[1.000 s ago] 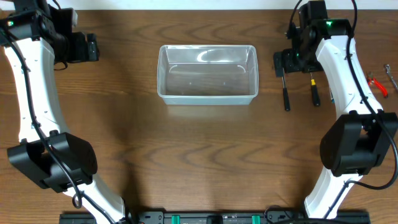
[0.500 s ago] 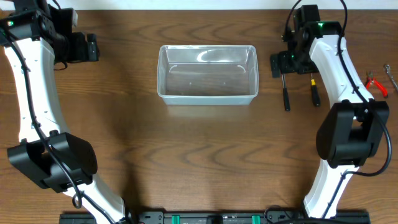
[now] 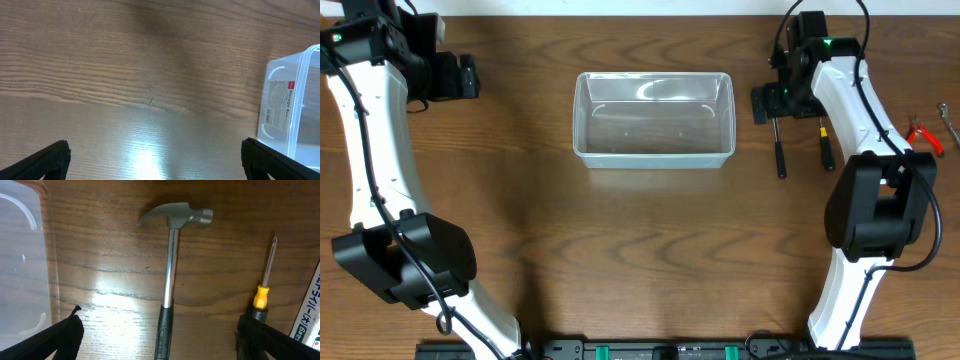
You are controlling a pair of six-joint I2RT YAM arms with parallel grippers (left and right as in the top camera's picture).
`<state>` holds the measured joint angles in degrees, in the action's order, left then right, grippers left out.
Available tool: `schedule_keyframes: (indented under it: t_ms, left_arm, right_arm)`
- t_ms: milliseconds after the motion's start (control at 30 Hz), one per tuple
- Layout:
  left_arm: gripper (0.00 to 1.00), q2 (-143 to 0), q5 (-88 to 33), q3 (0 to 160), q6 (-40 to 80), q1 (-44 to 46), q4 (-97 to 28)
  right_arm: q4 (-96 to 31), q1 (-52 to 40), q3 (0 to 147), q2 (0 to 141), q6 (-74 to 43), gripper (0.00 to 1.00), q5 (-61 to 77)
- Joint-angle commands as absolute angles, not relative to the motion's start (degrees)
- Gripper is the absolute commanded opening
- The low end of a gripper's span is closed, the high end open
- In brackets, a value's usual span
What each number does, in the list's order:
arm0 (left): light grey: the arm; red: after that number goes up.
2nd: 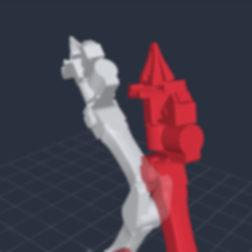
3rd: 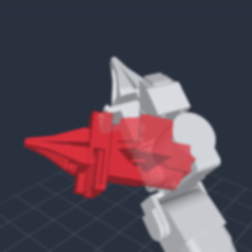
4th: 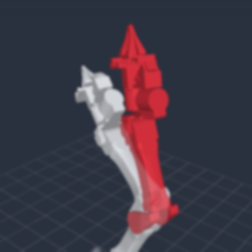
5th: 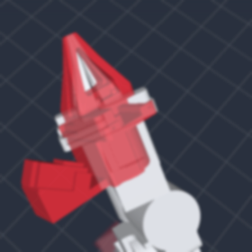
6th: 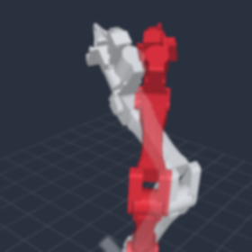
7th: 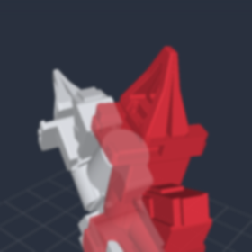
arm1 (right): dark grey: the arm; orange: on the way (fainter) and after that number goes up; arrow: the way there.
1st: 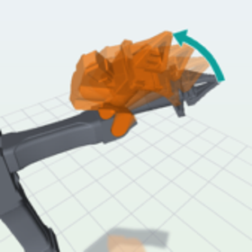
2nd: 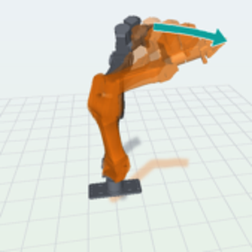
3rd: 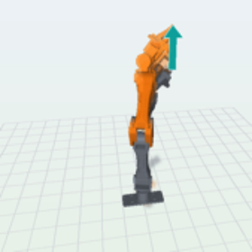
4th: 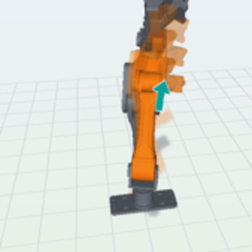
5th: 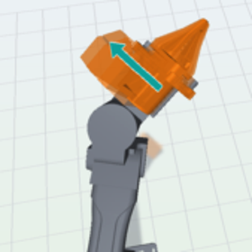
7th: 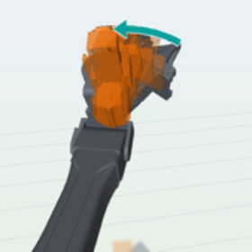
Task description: Pack container
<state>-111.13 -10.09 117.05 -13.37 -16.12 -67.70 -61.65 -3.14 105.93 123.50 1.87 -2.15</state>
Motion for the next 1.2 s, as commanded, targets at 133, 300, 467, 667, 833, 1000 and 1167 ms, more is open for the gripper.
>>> schedule_keyframes:
  t_ms: [133, 300, 467, 667, 833, 1000, 1167]
  left_arm:
    - [0.98, -110.96, -9.58, 117.10, -13.69, -16.32, -67.88]
    - [0.98, -110.96, -9.61, 117.10, -13.69, -16.32, -67.88]
    - [0.98, -110.96, -9.58, 117.10, -13.69, -16.32, -67.88]
    - [0.98, -110.96, -9.61, 117.10, -13.69, -16.32, -67.88]
    - [0.98, -110.96, -9.61, 117.10, -13.69, -16.32, -67.88]
    - [0.98, -110.96, -9.61, 117.10, -13.69, -16.32, -67.88]
    - [0.98, -110.96, -9.58, 117.10, -13.69, -16.32, -67.88]
  right_arm:
    - [-61.47, -2.68, 105.62, 126.32, 1.34, 0.99, -1.67]
    - [-61.32, -2.70, 105.62, 126.80, 1.32, 0.99, -1.45]
    - [-61.32, -2.70, 105.62, 126.80, 1.32, 0.99, -1.45]
    - [-61.49, -2.70, 105.62, 126.82, 1.08, 0.99, -1.06]
    - [-62.72, -2.70, 105.62, 127.57, -0.49, 0.99, -1.06]
    - [-63.92, -2.66, 105.62, 128.60, -3.03, 0.99, -1.02]
    - [-63.68, -2.66, 105.62, 128.62, -4.27, 0.99, -1.04]
